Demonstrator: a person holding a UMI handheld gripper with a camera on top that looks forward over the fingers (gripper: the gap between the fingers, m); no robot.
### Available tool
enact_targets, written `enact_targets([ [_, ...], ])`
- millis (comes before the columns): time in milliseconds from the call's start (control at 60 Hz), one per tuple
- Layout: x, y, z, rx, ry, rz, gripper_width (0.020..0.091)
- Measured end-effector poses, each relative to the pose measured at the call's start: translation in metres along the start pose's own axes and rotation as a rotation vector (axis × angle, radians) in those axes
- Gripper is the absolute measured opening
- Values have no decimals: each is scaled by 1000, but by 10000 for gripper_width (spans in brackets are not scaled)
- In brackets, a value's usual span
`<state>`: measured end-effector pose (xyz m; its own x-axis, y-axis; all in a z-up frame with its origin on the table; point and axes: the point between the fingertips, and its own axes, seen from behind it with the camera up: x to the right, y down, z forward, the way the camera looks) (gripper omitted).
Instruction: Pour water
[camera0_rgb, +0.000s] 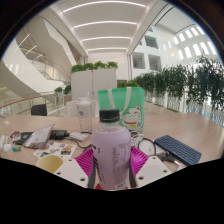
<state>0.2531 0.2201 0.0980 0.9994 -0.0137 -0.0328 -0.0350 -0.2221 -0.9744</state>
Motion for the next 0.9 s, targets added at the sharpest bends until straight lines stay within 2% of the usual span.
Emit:
enact_targets([
  [200, -8, 42, 2, -83, -115, -12, 503],
  [417, -15, 43, -2, -42, -175, -53, 517],
  [583, -9, 43, -5, -49, -186, 20, 517],
  [767, -9, 44, -10, -49, -187, 17, 552],
  [833, -6, 51, -9, -104, -161, 22, 611],
  [867, -3, 58, -10, -155, -141, 25, 690],
  [900, -2, 58, -13, -174, -130, 28, 775],
])
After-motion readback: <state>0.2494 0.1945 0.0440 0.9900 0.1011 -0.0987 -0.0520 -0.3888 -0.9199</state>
